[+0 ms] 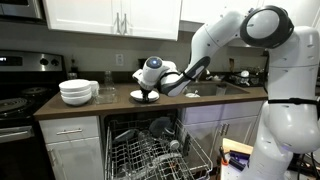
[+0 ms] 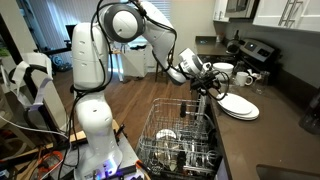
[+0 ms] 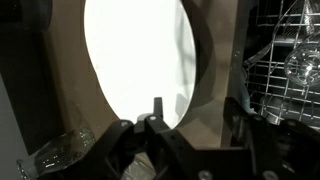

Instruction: Take the top white plate and put it in the dishwasher

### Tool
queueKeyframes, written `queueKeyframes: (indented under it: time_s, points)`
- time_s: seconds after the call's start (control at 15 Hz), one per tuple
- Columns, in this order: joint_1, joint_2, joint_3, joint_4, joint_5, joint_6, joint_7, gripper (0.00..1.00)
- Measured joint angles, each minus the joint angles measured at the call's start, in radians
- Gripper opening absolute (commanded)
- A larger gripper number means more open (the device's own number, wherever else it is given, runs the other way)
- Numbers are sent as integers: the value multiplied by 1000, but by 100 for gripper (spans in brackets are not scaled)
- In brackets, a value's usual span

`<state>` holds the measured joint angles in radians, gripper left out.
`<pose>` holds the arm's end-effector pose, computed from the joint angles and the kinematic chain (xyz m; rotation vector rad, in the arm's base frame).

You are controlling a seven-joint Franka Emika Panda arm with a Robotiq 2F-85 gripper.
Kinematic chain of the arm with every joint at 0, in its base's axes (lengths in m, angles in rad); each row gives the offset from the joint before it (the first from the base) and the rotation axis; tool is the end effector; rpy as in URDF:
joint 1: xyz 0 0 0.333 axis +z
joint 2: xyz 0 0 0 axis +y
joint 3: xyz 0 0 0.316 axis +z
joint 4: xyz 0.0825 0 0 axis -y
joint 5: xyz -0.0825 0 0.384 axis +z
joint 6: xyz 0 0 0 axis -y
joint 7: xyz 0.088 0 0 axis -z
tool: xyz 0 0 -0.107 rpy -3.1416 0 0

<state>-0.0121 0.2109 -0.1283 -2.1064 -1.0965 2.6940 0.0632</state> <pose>0.5922 -0.0520 0.3444 2.2844 0.8788 0.3742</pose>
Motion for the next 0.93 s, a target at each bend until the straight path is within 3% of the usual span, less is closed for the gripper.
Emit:
queueKeyframes:
  time_s: [0.07, 0.13, 0.33, 0.4, 0.73, 0.93]
  points:
    - [0, 2, 0, 1, -10, 0, 1, 78]
    - [1, 4, 0, 3, -19, 0, 2, 68]
    - [4, 15, -1, 13, -65, -5, 13, 61]
    - [5, 19, -1, 18, -87, -11, 22, 40]
    - [6, 41, -1, 37, -135, -30, 40, 8]
    - [6, 51, -2, 39, -135, -32, 41, 3]
